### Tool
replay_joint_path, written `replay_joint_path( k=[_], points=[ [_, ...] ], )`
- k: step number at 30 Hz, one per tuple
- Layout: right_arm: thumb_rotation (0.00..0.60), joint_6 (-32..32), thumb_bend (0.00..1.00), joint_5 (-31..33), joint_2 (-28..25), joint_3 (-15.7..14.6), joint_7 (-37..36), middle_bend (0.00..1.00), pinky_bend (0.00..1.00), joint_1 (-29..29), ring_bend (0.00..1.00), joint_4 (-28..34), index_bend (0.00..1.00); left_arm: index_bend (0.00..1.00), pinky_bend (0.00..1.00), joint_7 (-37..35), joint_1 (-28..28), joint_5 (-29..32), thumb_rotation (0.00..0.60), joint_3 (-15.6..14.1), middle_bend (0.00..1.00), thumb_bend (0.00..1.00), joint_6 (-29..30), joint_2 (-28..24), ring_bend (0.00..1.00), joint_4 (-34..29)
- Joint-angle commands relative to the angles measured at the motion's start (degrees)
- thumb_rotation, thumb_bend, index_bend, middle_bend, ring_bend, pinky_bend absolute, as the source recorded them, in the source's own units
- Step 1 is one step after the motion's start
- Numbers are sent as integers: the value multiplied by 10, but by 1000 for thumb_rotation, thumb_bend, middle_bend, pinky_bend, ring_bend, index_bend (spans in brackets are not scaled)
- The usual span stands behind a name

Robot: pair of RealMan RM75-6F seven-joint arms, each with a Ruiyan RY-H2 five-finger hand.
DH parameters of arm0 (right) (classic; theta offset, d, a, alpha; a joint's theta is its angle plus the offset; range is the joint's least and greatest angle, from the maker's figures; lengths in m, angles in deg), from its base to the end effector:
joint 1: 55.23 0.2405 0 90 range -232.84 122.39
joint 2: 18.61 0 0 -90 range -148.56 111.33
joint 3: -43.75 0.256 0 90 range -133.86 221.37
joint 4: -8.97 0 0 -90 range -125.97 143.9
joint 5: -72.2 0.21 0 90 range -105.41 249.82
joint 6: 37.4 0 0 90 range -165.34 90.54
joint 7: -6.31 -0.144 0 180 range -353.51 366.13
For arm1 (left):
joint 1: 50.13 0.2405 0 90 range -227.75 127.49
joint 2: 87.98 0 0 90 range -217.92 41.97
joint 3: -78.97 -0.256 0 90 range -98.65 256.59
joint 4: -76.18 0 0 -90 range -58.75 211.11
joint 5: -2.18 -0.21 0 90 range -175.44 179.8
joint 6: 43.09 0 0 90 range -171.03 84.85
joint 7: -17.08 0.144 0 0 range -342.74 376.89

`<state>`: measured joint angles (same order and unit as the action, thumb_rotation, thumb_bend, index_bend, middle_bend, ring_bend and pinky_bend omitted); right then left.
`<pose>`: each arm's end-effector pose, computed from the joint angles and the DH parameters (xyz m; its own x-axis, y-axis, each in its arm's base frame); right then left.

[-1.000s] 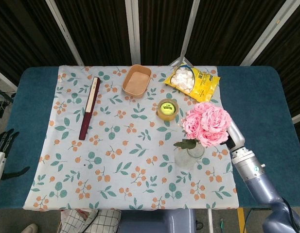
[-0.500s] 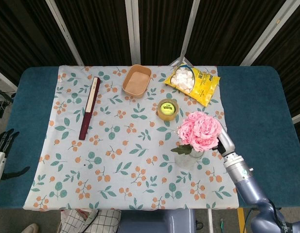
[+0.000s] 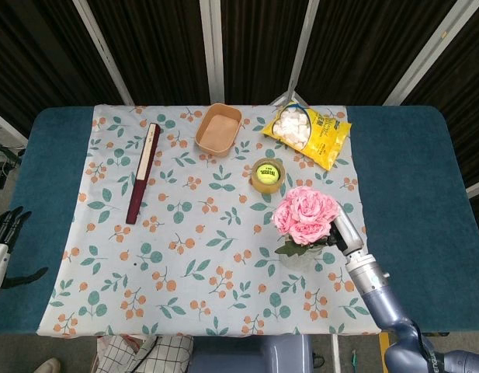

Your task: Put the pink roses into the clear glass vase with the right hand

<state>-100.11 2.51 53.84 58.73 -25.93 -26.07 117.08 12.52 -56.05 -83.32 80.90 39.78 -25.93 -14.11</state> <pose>-0.1477 -0.2969 0.0798 -0.5344 -0.3426 0.7727 -0.8058 -0.0696 -0.5881 -0.3223 0.1843 0.1682 0.3886 0.0439 0.9204 0.9214 -0.0099 -0.3885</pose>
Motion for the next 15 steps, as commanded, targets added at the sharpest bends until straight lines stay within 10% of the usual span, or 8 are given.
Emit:
replay_joint_path(
  k=[1,9,15],
  points=[
    [600,-1,384,1,6,-3,4,554,280,-2,450,-5,580,0,0,-1,0,0,600,0,0,0,0,0,0,1],
    [600,3,380,-30,3,-7,-16,142,11,-5,62,-5,13,0,0,-3,0,-3,600,-1,0,0,1,-1,0,1],
    [600,-6,269,-55,-6,-9,-28,1,0,-12,0,5,0,0,0,-4,0,-3,600,-1,0,0,1,-1,0,1]
  ],
)
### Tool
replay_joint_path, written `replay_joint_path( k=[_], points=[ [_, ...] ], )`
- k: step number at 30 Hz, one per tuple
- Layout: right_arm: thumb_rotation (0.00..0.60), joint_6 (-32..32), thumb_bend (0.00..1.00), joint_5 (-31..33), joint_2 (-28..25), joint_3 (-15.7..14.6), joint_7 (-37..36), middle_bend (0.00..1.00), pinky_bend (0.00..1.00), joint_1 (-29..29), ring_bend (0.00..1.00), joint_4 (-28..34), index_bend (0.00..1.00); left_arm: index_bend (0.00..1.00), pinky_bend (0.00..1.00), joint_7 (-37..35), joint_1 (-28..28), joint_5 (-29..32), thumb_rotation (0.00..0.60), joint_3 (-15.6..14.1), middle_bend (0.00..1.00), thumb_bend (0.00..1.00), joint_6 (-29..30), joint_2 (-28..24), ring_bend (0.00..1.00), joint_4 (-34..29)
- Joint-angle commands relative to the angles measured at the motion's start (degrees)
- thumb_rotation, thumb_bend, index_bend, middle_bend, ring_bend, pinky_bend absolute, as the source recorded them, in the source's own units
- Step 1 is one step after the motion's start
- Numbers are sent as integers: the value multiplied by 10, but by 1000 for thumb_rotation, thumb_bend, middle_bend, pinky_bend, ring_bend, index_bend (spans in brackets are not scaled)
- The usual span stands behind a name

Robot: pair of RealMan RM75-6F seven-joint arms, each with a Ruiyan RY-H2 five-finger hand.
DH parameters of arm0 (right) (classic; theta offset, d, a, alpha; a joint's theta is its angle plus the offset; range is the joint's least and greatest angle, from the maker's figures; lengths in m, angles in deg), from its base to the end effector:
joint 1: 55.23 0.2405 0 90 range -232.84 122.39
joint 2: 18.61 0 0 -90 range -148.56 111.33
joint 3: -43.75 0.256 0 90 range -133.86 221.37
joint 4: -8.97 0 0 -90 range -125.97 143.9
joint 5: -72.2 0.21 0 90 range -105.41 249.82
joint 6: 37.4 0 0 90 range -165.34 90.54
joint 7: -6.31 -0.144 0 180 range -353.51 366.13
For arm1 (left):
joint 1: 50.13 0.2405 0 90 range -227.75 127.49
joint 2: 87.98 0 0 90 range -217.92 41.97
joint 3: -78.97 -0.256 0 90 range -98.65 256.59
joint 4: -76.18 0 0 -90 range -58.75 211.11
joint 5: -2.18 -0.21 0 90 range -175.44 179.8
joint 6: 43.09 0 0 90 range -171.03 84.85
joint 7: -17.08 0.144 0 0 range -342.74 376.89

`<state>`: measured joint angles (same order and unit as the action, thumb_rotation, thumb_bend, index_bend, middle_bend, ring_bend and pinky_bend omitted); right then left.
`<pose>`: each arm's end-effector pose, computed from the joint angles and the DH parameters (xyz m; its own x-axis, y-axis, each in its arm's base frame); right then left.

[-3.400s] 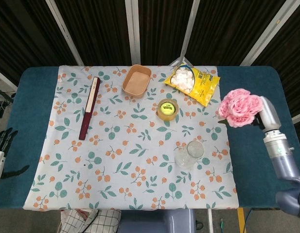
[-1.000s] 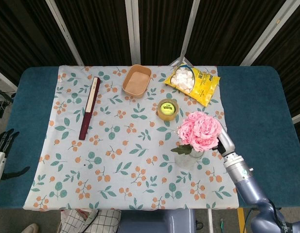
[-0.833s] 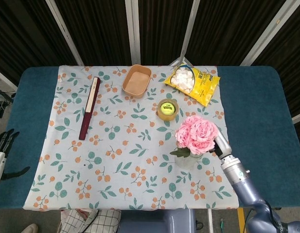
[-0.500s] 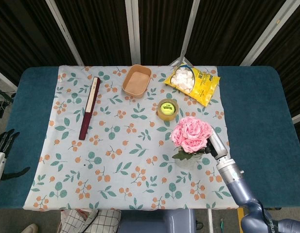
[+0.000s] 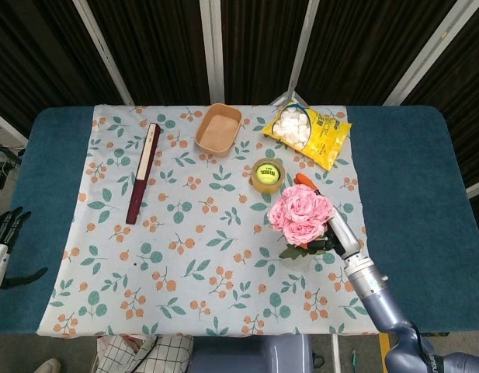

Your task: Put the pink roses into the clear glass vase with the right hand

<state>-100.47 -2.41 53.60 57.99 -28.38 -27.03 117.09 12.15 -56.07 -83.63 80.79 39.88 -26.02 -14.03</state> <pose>-0.1447 -0.2897 0.0803 -0.5270 -0.3731 0.7636 -0.7924 -0.1090 -0.6002 -0.3220 0.1840 0.1685 0.3861 0.0442 0.9214 0.9225 -0.0151 -0.3858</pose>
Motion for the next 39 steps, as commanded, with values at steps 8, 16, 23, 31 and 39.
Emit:
replay_joint_path(
  k=[8,16,23,31,39],
  points=[
    [600,3,219,-29,-32,-9,-10,0,0,-8,0,26,0,0,0,-1,0,-1,600,0,0,0,1,0,0,0],
    [600,-17,219,-58,-78,-18,-23,0,0,-30,0,41,0,0,0,-2,1,-2,600,-1,0,0,2,-1,0,1],
    [600,-31,218,-82,-124,-39,-55,0,0,-58,0,32,0,0,0,1,2,-3,600,-1,0,0,6,0,0,2],
    [600,-91,218,-103,-154,-83,-29,0,0,-123,0,-65,0,0,0,10,7,-2,600,0,0,0,15,3,0,6],
    [600,-199,219,-93,-100,-99,190,0,0,-184,0,-186,0,0,0,49,14,11,600,7,0,0,30,13,0,7]
  ],
)
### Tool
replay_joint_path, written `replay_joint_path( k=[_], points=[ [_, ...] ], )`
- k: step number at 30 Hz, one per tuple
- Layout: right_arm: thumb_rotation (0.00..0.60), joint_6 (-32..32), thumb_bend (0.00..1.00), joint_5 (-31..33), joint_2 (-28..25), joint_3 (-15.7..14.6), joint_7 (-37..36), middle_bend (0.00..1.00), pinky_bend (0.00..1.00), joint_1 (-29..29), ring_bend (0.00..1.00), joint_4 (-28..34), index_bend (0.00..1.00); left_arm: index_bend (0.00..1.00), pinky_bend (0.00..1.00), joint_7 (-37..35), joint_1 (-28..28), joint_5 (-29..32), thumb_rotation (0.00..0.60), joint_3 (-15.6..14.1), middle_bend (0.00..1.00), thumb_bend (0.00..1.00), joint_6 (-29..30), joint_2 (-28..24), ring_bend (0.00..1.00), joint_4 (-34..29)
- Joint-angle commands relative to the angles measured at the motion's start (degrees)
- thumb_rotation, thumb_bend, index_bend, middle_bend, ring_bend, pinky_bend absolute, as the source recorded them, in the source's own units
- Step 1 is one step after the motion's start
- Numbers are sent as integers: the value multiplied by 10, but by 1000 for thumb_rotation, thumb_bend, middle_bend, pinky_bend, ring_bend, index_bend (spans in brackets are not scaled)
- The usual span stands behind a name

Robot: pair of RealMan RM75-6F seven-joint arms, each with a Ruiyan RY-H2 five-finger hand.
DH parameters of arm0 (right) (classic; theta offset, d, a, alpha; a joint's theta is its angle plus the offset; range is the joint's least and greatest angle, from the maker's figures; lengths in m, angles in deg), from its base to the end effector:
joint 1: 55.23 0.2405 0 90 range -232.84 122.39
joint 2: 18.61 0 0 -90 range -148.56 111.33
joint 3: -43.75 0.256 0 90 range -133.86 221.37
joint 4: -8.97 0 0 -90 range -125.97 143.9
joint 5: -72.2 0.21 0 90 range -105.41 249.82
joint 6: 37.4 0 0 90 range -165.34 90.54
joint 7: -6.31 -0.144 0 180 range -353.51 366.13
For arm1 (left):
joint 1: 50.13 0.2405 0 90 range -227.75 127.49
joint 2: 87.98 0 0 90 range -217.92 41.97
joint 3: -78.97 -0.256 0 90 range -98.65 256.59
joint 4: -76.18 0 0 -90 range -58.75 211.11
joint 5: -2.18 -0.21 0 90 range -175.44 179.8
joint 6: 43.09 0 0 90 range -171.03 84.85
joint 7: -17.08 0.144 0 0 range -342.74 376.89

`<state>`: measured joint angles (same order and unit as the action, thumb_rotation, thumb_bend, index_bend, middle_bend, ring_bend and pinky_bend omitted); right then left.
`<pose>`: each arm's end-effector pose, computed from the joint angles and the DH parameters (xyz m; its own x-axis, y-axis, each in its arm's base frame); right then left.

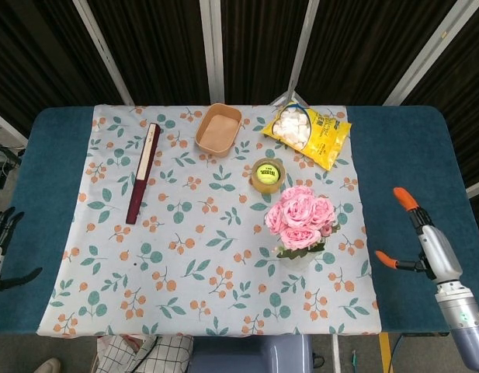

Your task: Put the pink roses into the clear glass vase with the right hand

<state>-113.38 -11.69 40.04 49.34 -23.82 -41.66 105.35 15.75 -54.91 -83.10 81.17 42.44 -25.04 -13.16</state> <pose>-0.2806 -0.2345 0.1705 -0.0909 -0.1028 0.9905 -0.9919 -0.0793 -0.0993 -0.3250 0.1792 0.1717 0.4400 0.0007 0.8980 0.8979 0.0088 -0.4400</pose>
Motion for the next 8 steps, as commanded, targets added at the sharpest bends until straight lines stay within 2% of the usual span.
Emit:
replay_joint_path(
  k=[1,4,8],
  points=[
    [600,-83,218,-2,43,-15,186,0,0,-43,0,-80,0,0,0,20,3,7,600,5,0,0,7,5,0,-2],
    [600,-113,218,-10,61,-20,275,0,0,-56,0,-89,0,0,0,49,6,12,600,9,0,0,17,11,0,1],
    [600,-141,217,-17,73,-21,335,0,0,-69,0,-90,0,0,0,64,8,24,600,16,0,0,23,18,0,1]
  ],
)
